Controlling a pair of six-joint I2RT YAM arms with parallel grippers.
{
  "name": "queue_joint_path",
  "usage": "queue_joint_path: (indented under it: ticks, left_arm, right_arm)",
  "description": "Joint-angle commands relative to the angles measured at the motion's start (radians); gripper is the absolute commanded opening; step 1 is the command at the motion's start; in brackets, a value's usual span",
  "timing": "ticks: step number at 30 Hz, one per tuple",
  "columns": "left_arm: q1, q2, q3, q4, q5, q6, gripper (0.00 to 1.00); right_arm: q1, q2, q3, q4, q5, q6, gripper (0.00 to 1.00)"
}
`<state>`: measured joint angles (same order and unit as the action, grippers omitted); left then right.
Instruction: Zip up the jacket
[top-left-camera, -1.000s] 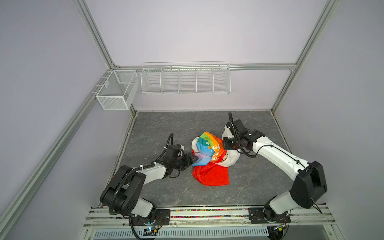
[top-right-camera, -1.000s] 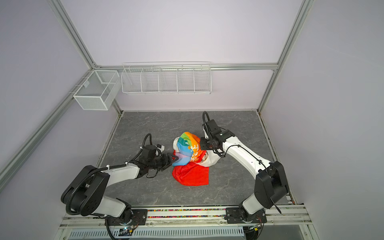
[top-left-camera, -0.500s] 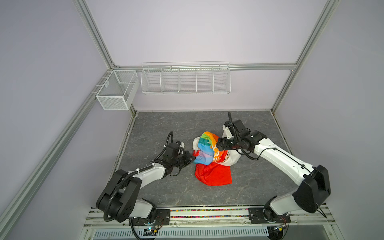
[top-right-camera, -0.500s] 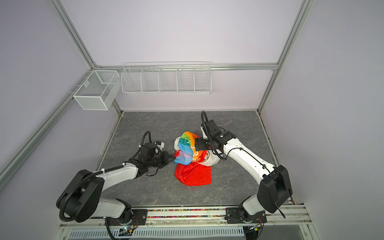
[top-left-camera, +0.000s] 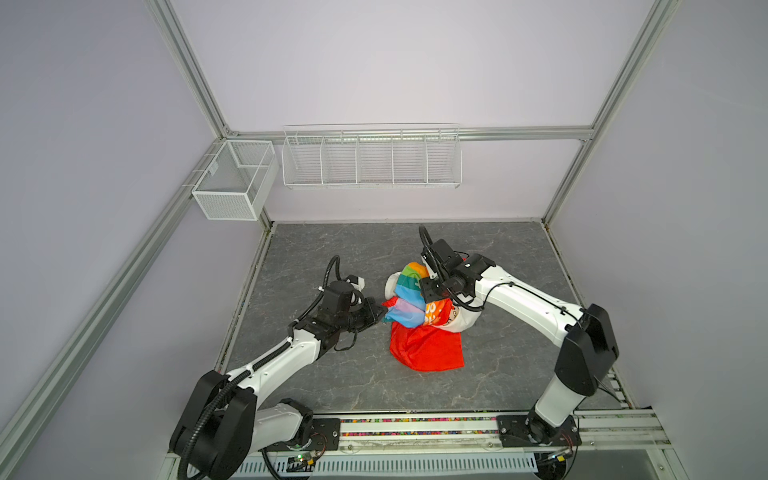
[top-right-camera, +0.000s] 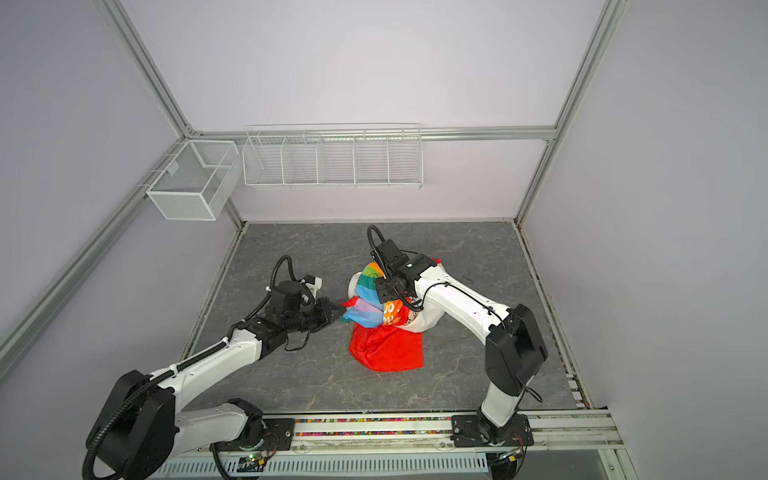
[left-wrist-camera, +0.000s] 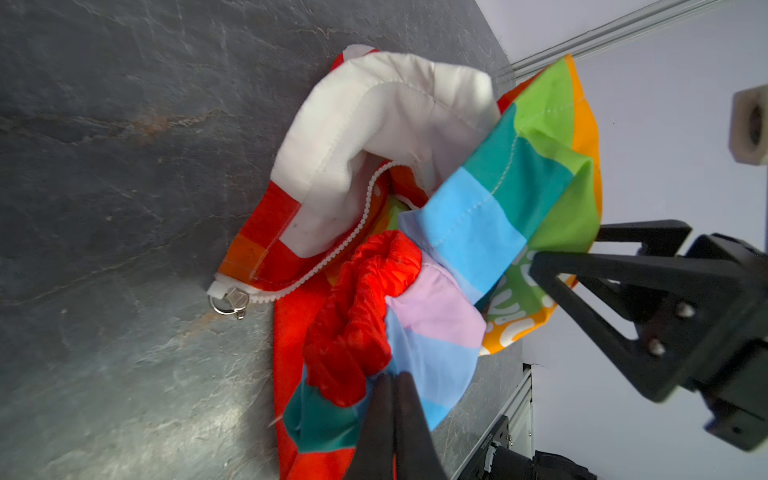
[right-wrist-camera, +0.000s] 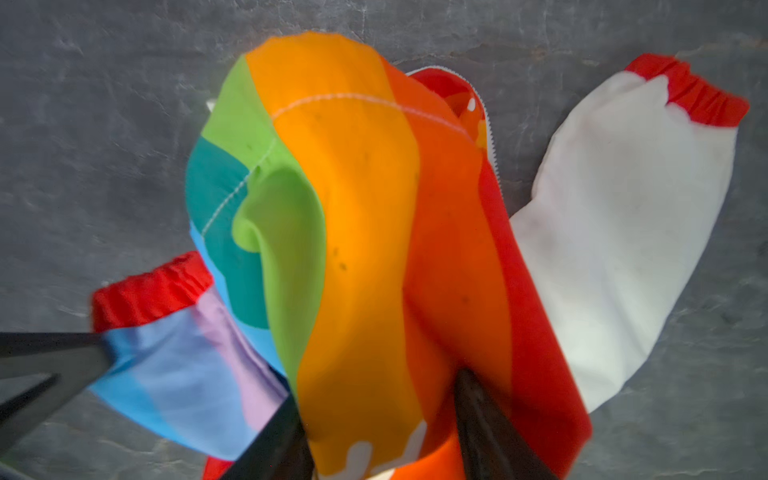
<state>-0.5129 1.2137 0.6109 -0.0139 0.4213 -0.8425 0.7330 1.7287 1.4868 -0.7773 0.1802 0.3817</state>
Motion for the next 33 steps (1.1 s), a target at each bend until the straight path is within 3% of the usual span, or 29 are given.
queue_joint_path:
  ticks: [1, 4, 8, 18, 33]
  left_arm:
    - [-0.003, -0.04, 0.053, -0.088, -0.041, 0.043, 0.0]
    - [-0.001, -0.075, 0.08, -0.149, -0.077, 0.065, 0.0]
    - [0.017, -0.144, 0.102, -0.198, -0.108, 0.095, 0.0]
    - [0.124, -0.268, 0.233, -0.363, -0.108, 0.171, 0.0]
    - [0.132, -0.275, 0.433, -0.602, -0.245, 0.299, 0.0]
  right_arm:
    - [-0.016, -0.005, 0.055, -0.048, 0.043, 0.005, 0.32]
    - [-0.043, -0.038, 0.064, -0.05, 0.025, 0.005, 0.19]
    - [-0.091, -0.105, 0.069, -0.046, -0.03, -0.003, 0.1]
    - [-0.186, -0.209, 0.129, -0.074, -0.177, -0.023, 0.07]
    - [-0.354, -0.212, 0.201, -0.077, -0.286, -0.02, 0.06]
